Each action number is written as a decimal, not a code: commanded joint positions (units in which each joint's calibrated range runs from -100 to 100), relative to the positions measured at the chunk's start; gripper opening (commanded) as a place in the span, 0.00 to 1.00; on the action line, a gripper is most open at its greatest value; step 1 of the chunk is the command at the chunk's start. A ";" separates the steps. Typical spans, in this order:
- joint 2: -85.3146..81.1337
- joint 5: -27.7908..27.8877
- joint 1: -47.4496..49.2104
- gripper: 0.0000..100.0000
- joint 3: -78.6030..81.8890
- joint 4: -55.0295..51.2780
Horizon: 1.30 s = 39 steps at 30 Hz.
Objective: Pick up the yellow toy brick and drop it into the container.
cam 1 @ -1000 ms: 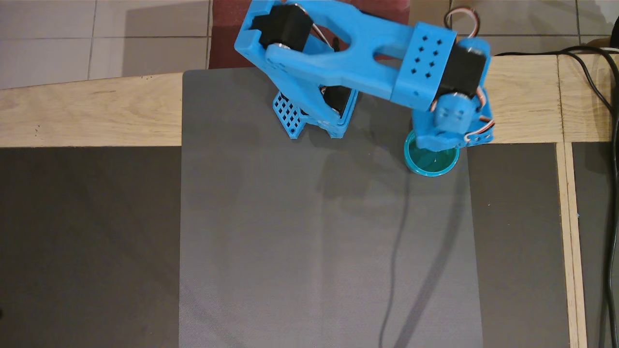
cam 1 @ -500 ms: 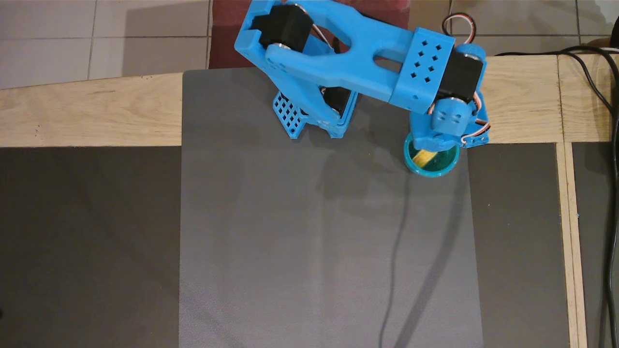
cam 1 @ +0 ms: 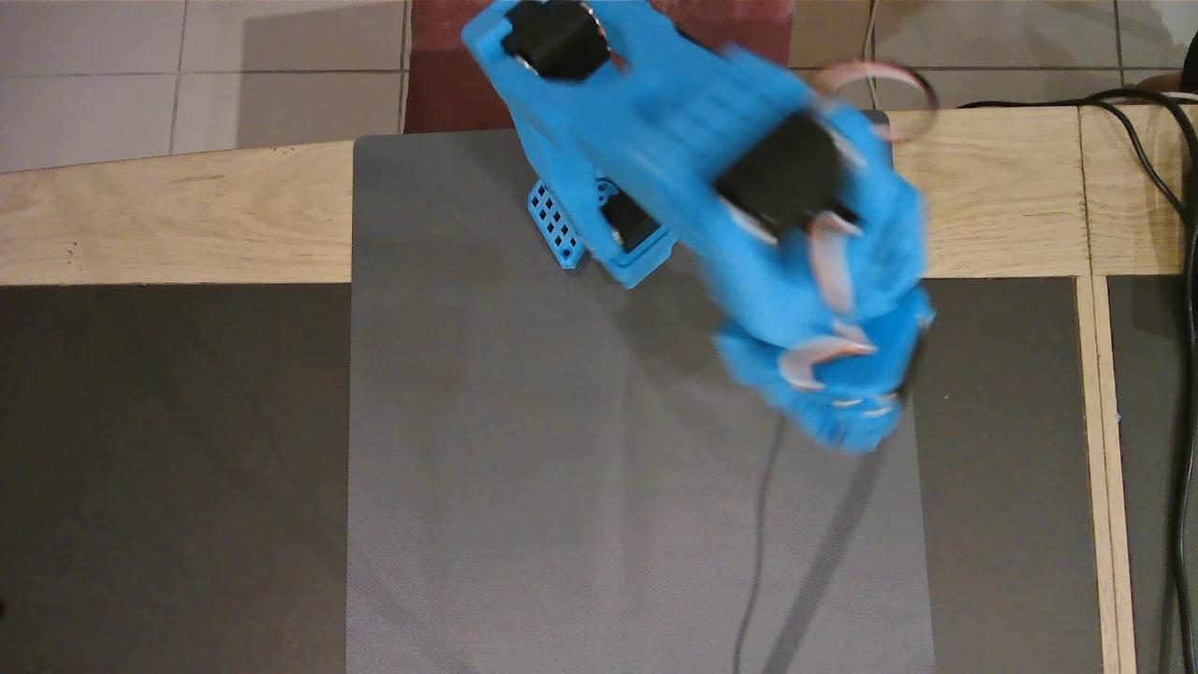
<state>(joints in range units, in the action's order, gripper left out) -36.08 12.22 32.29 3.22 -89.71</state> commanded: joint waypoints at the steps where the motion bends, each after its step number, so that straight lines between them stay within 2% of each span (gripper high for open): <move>1: -5.40 -2.65 -10.44 0.00 -8.90 -0.08; 3: -9.11 -4.01 -16.32 0.00 -8.63 -0.08; 6: -15.27 -9.18 -22.89 0.00 -7.91 -0.70; 10: -26.23 -13.52 -27.15 0.00 -2.04 -0.17; 14: -37.11 -13.84 -26.99 0.00 10.68 0.28; 22: -62.32 -13.42 -26.76 0.00 45.61 15.56; 29: -62.74 -13.37 -26.68 0.00 66.19 23.20; 35: -62.82 -9.97 -26.53 0.00 89.20 34.04; 39: -62.82 -9.76 -26.61 0.00 95.43 37.95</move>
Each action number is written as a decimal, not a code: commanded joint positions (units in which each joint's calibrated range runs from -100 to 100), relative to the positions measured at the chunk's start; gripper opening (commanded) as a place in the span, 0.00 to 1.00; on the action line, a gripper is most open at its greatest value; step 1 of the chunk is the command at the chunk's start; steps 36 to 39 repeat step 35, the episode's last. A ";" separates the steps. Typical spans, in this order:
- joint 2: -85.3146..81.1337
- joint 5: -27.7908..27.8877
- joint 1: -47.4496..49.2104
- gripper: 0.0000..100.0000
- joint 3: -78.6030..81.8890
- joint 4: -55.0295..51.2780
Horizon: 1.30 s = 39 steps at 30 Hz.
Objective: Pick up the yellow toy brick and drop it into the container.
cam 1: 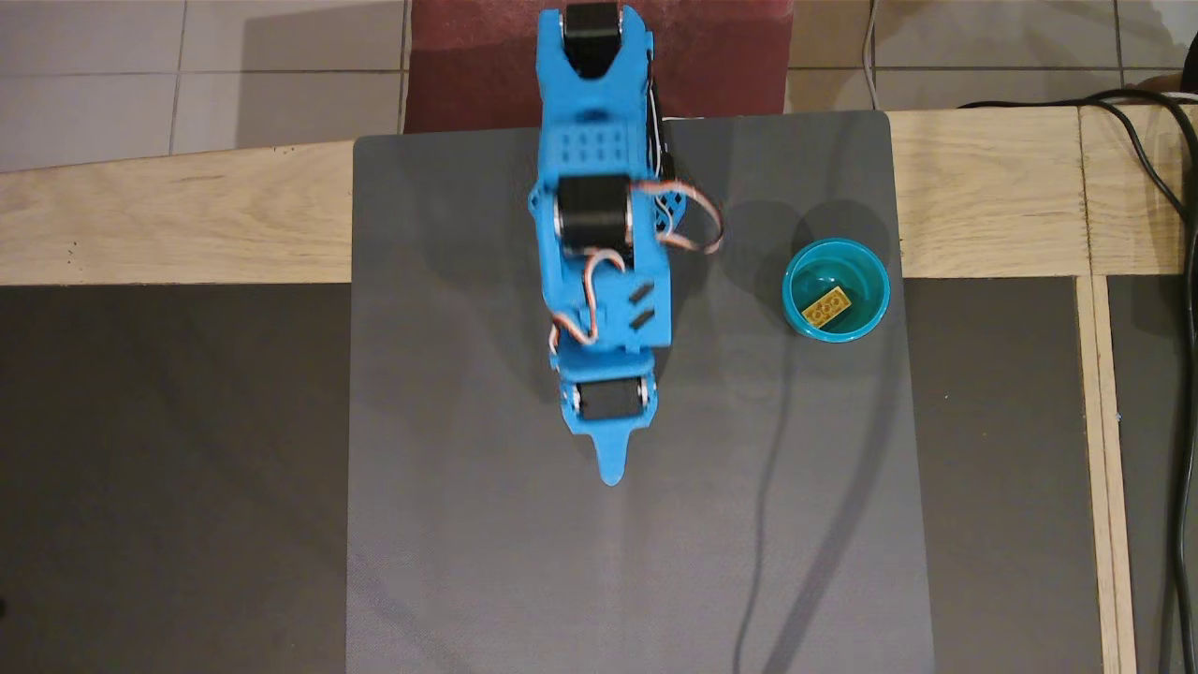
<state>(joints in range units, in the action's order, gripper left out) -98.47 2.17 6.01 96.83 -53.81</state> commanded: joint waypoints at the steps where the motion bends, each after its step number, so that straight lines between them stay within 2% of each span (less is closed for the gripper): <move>1: -0.43 0.29 -0.33 0.00 2.63 2.50; 39: 0.49 0.24 0.21 0.00 2.72 2.14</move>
